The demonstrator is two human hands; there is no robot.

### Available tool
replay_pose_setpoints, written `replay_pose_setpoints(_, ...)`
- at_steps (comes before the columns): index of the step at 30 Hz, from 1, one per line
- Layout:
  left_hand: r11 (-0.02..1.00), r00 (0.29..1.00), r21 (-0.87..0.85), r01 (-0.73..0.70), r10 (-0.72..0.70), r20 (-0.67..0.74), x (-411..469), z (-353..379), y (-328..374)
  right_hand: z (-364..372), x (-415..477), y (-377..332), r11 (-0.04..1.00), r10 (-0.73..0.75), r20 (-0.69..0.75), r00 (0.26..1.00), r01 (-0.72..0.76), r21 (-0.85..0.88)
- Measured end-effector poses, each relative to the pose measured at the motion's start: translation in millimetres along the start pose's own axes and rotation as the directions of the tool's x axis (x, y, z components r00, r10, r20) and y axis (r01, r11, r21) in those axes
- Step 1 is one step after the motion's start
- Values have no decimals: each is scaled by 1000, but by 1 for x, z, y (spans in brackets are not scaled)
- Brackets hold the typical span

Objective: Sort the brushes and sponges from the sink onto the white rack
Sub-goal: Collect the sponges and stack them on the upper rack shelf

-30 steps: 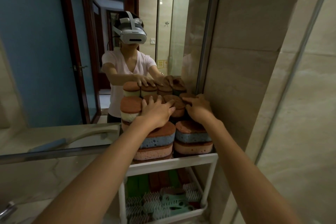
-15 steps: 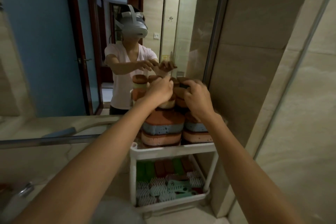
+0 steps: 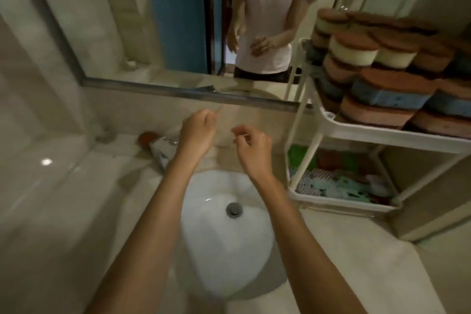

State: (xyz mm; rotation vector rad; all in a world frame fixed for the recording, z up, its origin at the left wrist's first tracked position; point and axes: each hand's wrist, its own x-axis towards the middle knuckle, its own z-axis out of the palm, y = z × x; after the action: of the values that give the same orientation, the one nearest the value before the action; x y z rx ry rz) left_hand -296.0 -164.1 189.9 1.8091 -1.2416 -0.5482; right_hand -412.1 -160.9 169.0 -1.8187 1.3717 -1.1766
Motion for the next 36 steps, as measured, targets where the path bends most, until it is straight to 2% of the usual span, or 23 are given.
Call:
replay_pose_setpoints(3, 986, 986, -22, 163, -164, -27, -2, -19, -70, 60, -13, 26, 979, 205, 192, 960, -196, -61)
replay_pose_setpoints(6, 954, 951, -67, 291, -296, -89, 15, -44, -123, 110, -13, 39, 959, 284, 287, 915, -270, -87)
replay_pose_setpoints(8, 950, 941, -68, 304, -311, -136, 35, -60, -147, 131, -5, 42, 950, 309, 288, 906, -284, -126)
replay_pose_setpoints(11, 940, 928, 53, 337, -322, -186, 70, -75, -171, 151, 15, 49, 941, 327, 232, 916, -293, -169)
replay_pose_setpoints(14, 917, 936, 197, 348, -328, -128, 111, -77, -203, 169, 38, 60, 904, 388, 151, 909, -343, -254)
replay_pose_setpoints(16, 889, 954, 362, 279, -299, -1, 133, -71, -228, 175, 51, 67, 870, 427, 94, 899, -380, -314)
replay_pose_setpoints(18, 852, 950, 511, 116, -246, 194, 150, -63, -247, 177, 61, 73, 844, 452, 59, 890, -405, -353)
replay_pose_setpoints(21, 723, 850, 671, -164, -242, 468, 175, -54, -265, 182, 72, 78, 825, 462, 58, 885, -405, -394)
replay_pose_setpoints(23, 606, 791, 730, -317, -256, 556, 189, -48, -273, 185, 75, 79, 815, 476, 76, 876, -408, -411)
replay_pose_setpoints(26, 476, 772, 761, -440, -232, 591, 199, -35, -281, 190, 77, 80, 805, 495, 98, 863, -413, -425)
replay_pose_setpoints(29, 423, 822, 792, -440, -166, 545, 200, -27, -283, 191, 77, 81, 803, 505, 117, 855, -416, -427)
replay_pose_setpoints(33, 446, 873, 809, -383, -112, 475, 202, -22, -283, 185, 76, 77, 793, 519, 129, 845, -419, -442)
replay_pose_setpoints(36, 478, 921, 830, -288, -98, 376, 200, -23, -279, 181, 75, 74, 786, 524, 135, 841, -417, -456)
